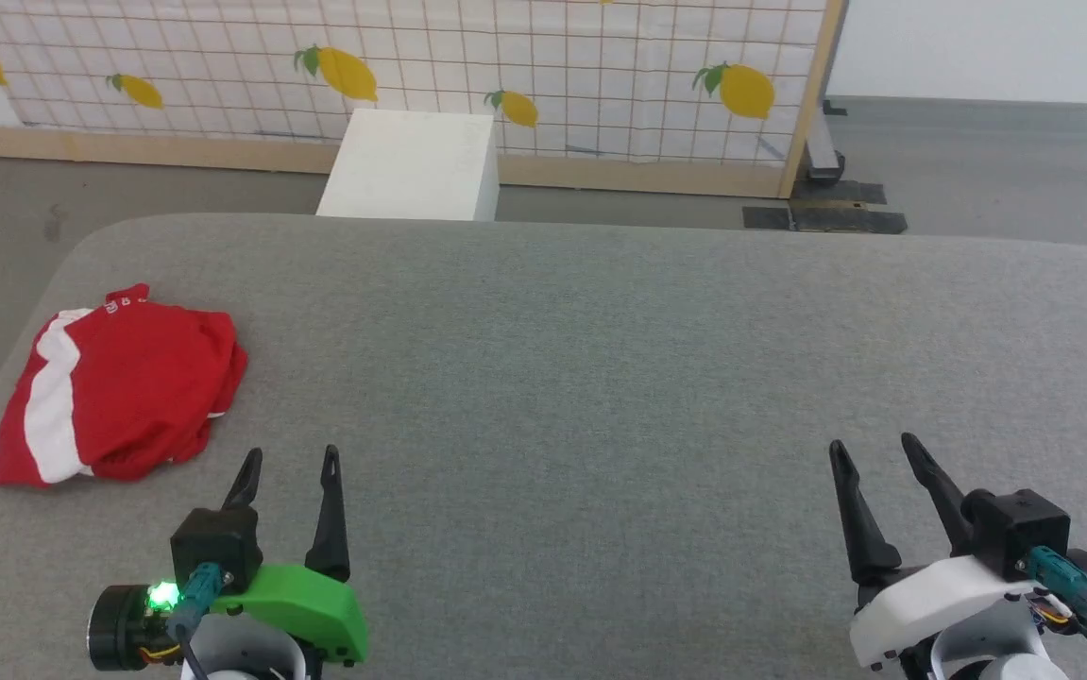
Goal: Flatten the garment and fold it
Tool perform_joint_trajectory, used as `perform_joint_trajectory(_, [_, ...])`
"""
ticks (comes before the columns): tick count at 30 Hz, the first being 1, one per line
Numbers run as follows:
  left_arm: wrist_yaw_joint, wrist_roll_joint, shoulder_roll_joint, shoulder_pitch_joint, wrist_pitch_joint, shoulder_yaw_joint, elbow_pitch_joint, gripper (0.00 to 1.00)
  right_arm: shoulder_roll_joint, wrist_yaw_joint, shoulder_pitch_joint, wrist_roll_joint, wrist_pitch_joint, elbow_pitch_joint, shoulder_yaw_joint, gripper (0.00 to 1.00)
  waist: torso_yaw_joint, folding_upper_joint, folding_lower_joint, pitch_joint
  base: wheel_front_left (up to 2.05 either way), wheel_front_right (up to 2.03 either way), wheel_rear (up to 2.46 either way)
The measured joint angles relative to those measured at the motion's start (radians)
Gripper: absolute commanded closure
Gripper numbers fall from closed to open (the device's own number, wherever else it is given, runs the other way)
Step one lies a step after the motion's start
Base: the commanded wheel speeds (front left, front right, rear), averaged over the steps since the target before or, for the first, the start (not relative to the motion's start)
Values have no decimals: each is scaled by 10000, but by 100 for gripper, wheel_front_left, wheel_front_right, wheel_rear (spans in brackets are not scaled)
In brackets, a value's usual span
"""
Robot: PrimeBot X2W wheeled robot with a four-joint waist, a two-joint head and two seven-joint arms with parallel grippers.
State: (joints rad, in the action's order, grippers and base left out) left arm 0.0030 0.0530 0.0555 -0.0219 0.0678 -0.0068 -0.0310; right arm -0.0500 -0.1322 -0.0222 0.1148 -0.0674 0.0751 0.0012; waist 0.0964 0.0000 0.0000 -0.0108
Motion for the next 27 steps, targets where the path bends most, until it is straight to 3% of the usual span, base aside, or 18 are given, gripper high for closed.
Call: perform_joint_trajectory(27, [69,364,0,-228,539,274,-205,0,2,0,-21,991,-558,663,180,0,1905,0,1,-101,0,0,0])
